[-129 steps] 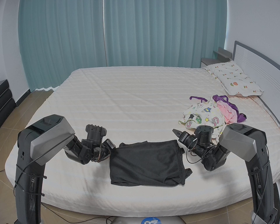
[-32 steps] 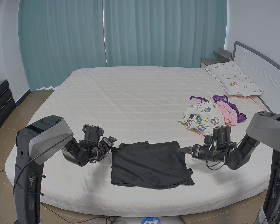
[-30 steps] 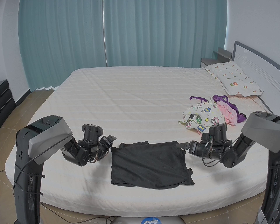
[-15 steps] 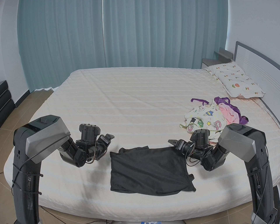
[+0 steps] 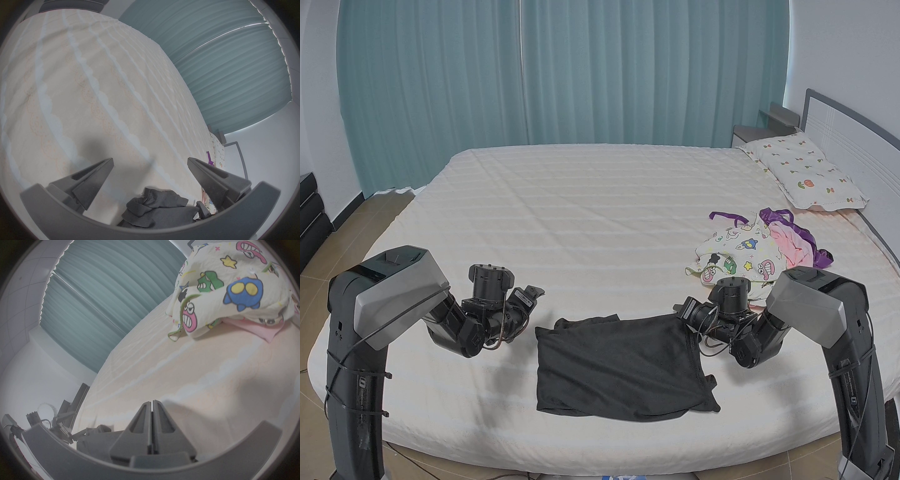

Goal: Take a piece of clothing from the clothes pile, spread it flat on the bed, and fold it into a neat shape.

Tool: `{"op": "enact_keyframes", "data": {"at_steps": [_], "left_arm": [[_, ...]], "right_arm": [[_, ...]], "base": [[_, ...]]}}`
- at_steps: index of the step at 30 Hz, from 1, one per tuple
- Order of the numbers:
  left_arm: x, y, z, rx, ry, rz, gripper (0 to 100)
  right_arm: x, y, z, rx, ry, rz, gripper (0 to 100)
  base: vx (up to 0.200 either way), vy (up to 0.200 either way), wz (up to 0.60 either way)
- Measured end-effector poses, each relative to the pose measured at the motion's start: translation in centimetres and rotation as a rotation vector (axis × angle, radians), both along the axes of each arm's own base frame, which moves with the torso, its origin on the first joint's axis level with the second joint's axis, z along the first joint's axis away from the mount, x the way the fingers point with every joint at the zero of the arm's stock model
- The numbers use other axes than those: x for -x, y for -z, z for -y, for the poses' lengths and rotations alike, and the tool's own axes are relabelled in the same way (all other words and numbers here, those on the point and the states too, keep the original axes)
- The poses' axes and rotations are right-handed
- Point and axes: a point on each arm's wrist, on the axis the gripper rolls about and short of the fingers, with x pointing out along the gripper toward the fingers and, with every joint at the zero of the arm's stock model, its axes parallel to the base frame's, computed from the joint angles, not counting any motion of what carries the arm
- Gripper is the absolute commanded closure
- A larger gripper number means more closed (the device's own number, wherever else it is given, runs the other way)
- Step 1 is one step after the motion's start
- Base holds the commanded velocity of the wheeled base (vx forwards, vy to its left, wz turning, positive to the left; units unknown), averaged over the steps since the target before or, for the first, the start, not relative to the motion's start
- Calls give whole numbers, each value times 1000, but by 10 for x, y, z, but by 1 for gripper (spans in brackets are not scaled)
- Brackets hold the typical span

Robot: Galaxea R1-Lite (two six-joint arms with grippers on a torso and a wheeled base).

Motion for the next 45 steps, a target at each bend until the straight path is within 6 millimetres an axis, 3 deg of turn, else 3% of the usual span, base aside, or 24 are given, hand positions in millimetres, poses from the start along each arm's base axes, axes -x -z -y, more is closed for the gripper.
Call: {"op": "enact_keyframes", "data": {"at_steps": [16, 34, 35, 45], "left_arm": [[-1, 0, -1, 1, -1, 2, 0], [-1, -1, 0, 1, -1, 3, 0], [-1, -1, 0, 1, -1, 3, 0], [-1, -1, 0, 2, -1, 4, 0]], "right_arm": [[-9, -14, 7, -48, 60, 53, 100], [-21, -10, 10, -39, 116, 79, 100], [-21, -10, 10, -39, 115, 80, 0], [-15, -10, 17, -31, 113, 59, 0]], "base": [[0, 0, 0], [0, 0, 0], [0, 0, 0], [0, 0, 0]]}}
